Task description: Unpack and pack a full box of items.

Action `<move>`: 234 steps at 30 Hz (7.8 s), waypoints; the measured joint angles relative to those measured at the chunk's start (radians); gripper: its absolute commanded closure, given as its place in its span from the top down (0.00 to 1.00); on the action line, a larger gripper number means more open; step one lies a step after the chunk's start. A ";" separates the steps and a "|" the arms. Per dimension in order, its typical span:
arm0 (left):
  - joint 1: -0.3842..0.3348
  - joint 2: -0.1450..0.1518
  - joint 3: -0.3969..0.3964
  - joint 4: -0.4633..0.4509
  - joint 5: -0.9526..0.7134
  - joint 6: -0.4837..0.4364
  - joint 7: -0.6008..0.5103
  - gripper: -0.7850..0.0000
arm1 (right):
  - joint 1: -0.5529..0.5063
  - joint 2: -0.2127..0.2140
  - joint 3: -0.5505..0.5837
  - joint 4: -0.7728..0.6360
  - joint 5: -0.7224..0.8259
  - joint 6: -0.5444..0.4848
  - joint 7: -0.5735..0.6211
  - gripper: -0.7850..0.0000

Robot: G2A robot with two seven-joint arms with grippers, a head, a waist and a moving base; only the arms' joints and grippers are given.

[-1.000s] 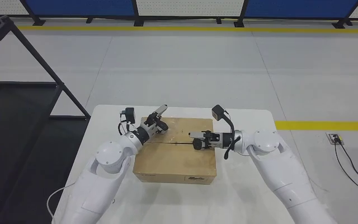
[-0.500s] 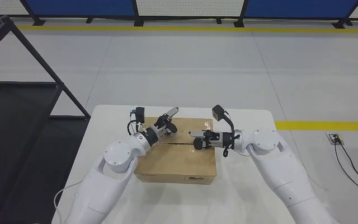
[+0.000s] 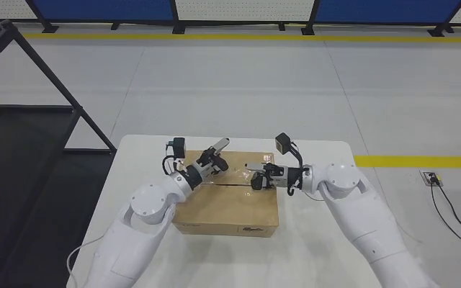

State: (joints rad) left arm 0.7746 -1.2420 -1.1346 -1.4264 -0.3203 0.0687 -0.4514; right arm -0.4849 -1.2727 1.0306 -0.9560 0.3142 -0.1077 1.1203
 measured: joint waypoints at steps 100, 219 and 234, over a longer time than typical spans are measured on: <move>0.395 0.067 -0.439 -0.212 -0.338 0.021 -0.132 1.00 | -0.086 0.000 0.004 -0.376 0.018 0.089 -0.081 0.00; 0.303 0.083 -0.224 -0.148 0.038 -0.025 -0.190 0.00 | -0.526 0.098 0.287 -0.803 -0.118 0.675 -0.397 0.11; 0.305 0.084 -0.221 -0.147 0.033 -0.026 -0.188 0.00 | -0.515 0.109 0.282 -0.829 -0.130 0.698 -0.408 0.36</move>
State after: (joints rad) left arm 1.0796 -1.1578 -1.3559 -1.5735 -0.2868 0.0428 -0.6394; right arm -0.9999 -1.1638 1.3126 -1.7850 0.1845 0.5907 0.7122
